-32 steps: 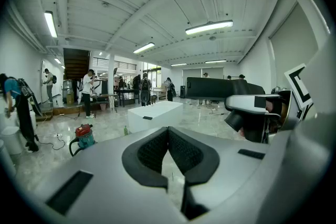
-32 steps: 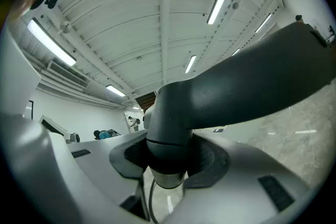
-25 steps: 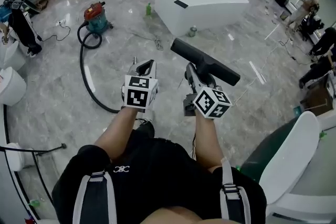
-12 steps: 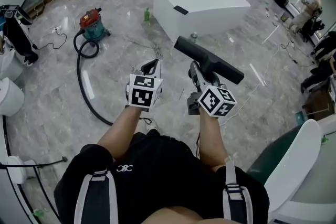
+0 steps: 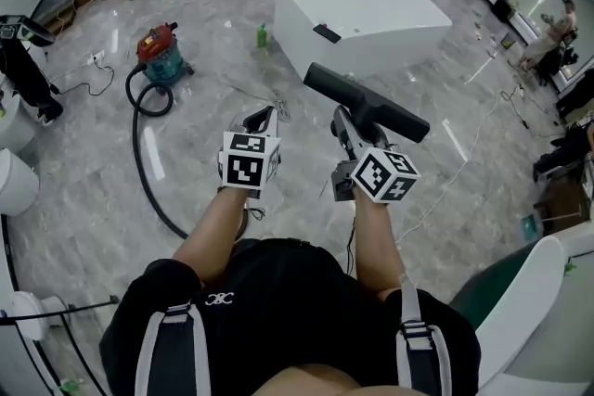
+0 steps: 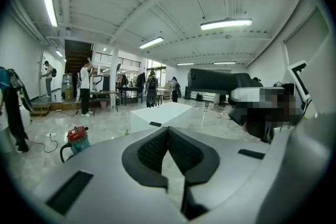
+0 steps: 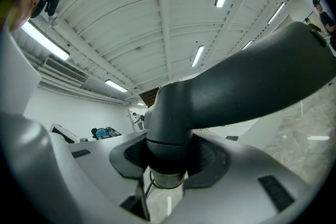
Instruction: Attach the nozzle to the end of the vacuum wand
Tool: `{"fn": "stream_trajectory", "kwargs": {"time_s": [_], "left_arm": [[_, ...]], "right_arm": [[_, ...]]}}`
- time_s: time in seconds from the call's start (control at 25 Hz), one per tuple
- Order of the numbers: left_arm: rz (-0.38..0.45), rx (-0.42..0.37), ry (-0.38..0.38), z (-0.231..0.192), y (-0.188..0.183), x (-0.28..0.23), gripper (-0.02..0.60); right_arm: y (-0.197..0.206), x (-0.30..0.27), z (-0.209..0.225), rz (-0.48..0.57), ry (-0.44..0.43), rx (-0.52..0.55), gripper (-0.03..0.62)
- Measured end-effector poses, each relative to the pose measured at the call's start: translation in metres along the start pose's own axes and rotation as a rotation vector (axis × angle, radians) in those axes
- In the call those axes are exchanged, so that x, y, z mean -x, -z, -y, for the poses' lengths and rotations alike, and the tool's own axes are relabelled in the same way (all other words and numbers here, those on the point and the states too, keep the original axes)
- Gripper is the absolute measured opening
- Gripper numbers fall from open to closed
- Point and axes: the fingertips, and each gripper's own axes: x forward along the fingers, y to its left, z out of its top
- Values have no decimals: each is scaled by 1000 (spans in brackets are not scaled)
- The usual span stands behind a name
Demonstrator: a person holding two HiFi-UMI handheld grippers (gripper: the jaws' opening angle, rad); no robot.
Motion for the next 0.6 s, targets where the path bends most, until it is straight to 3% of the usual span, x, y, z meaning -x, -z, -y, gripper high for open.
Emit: {"fn": "stream_trajectory", "kwargs": {"time_s": [0.28,0.6], "left_arm": [[19,34,-22,-49,-5,-40,11],[-26,54,-70,-96,1,-72,11]], "right_arm": [[13,-64,10,-31,-22,-11,175],[24,-125,20,-66,-47,-33,175]]}}
